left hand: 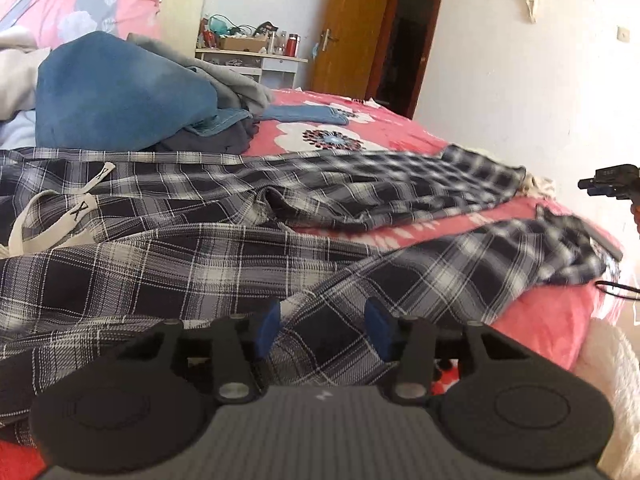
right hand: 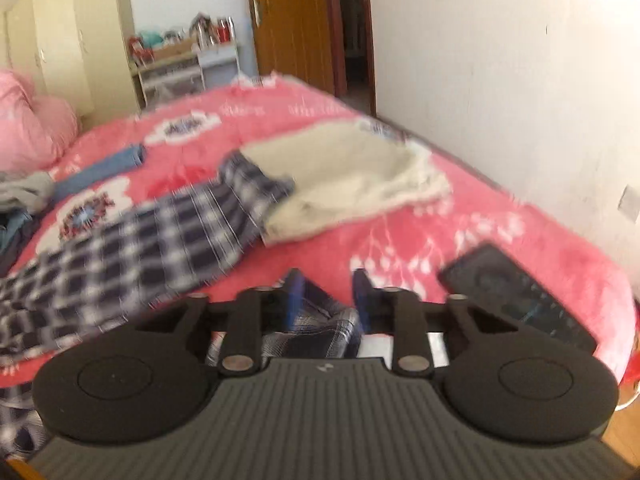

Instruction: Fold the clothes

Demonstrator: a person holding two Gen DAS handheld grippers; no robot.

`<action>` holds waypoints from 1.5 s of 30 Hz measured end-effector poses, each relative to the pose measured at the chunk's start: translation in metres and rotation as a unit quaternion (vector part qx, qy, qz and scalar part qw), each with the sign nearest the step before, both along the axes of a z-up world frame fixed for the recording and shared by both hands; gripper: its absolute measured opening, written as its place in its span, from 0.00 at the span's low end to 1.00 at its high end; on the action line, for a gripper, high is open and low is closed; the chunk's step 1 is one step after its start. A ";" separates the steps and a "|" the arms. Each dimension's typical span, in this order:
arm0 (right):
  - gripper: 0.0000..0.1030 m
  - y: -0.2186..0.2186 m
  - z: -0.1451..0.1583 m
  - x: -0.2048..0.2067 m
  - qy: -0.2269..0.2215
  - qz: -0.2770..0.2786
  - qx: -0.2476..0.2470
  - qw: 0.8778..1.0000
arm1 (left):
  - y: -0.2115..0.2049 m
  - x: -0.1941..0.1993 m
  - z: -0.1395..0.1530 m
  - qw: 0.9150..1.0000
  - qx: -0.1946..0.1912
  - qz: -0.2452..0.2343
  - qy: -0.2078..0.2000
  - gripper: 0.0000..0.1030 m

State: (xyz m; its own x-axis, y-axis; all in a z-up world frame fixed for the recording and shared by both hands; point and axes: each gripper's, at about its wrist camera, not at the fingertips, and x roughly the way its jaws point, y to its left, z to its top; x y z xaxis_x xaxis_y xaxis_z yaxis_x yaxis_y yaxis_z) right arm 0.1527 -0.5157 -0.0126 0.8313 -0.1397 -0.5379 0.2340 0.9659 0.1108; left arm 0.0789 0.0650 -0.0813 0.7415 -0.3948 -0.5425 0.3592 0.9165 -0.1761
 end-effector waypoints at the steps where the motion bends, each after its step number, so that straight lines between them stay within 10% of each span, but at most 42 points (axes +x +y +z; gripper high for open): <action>1: 0.36 0.009 0.005 0.002 -0.008 0.021 -0.004 1.000 | 0.001 0.001 0.000 1.000 -0.001 0.002 -0.001 0.44; 4: 0.54 0.061 0.011 0.016 0.028 0.172 -0.012 0.985 | 0.003 0.004 0.000 1.000 -0.007 0.003 0.000 0.43; 8: 0.57 0.155 -0.011 0.025 0.088 0.378 -0.170 0.906 | 0.006 0.007 -0.003 1.000 -0.010 0.006 0.004 0.40; 15: 0.57 0.182 -0.045 0.079 0.202 0.444 -0.142 0.861 | 0.004 0.015 -0.005 1.000 0.003 0.001 0.005 0.38; 19: 0.08 0.184 -0.040 0.079 0.208 0.460 -0.142 0.851 | 0.005 0.018 -0.007 1.000 -0.013 0.022 0.004 0.27; 22: 0.02 0.193 -0.026 0.064 0.159 0.447 -0.182 0.861 | 0.005 0.018 -0.005 0.999 -0.022 0.032 0.000 0.10; 31: 0.02 0.151 0.067 -0.052 -0.068 0.340 -0.146 0.927 | 0.030 -0.024 0.029 0.995 -0.081 0.032 -0.043 0.08; 36: 0.03 0.125 0.025 -0.149 -0.056 0.265 -0.096 0.958 | 0.034 -0.055 0.023 0.997 -0.083 0.004 -0.006 0.12; 40: 0.04 0.127 -0.029 -0.193 -0.027 0.213 -0.044 0.976 | 0.037 -0.070 0.013 0.995 -0.092 0.006 0.045 0.36; 45: 0.08 0.124 -0.054 -0.219 -0.019 0.165 0.018 0.986 | 0.046 -0.079 -0.003 0.977 -0.171 0.026 0.124 0.54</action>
